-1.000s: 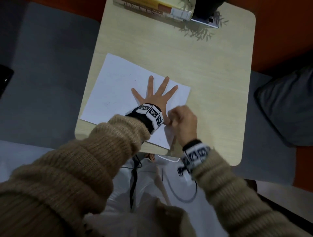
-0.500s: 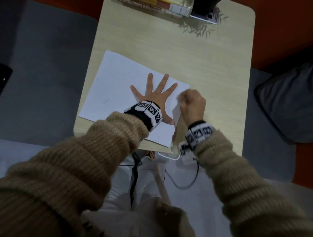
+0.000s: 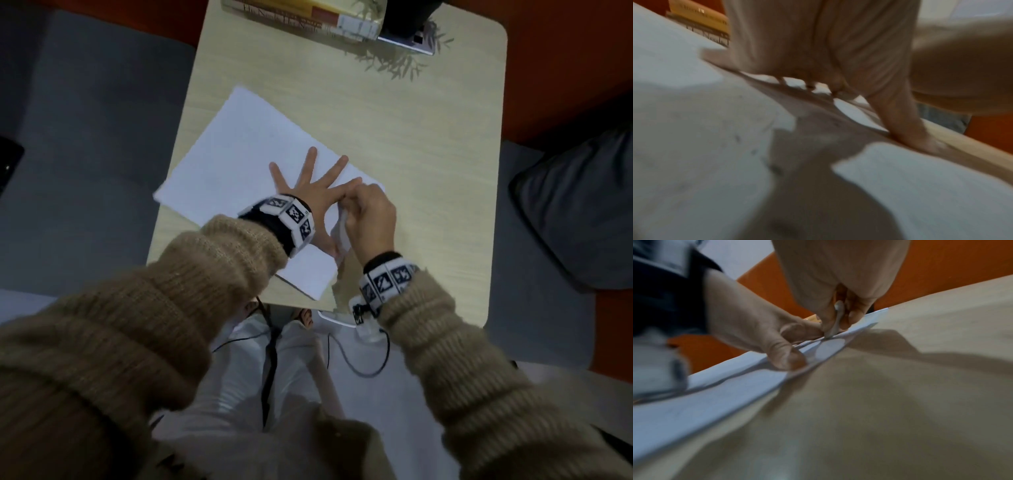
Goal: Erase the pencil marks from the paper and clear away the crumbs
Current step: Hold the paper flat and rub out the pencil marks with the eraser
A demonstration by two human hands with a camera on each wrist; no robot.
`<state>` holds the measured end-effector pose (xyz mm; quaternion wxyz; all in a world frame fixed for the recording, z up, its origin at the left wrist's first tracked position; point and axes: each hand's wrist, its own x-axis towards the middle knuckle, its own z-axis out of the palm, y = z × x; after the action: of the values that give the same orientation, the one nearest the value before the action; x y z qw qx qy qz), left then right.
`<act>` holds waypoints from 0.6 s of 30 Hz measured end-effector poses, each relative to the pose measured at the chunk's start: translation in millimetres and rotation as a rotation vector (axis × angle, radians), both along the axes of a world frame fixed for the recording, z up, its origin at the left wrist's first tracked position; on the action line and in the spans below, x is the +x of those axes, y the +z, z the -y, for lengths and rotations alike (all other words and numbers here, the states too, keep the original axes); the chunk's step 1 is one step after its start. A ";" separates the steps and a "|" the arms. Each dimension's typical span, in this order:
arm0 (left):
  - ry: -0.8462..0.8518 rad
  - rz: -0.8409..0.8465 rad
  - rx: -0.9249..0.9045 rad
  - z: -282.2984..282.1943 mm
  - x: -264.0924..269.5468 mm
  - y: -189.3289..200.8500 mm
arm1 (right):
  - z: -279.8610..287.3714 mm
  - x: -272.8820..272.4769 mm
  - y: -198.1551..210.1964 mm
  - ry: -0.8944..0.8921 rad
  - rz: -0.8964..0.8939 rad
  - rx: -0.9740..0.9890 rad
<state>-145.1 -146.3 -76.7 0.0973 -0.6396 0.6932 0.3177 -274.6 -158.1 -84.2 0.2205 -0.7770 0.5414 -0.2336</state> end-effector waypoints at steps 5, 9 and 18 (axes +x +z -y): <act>0.255 0.061 0.024 -12.6 19.5 9.7 | -16.4 -13.9 -5.2 0.068 0.030 0.054; 0.302 0.027 0.043 -28.3 19.4 -1.8 | -33.3 -17.6 3.1 0.267 -0.150 0.117; 0.308 0.021 0.038 -26.5 20.0 -5.1 | 2.6 14.7 5.8 0.190 -0.112 0.110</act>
<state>-125.1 -119.8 -81.8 0.0668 -0.7396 0.5799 0.3350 -259.9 -160.6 -78.4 0.2534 -0.8233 0.4890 -0.1376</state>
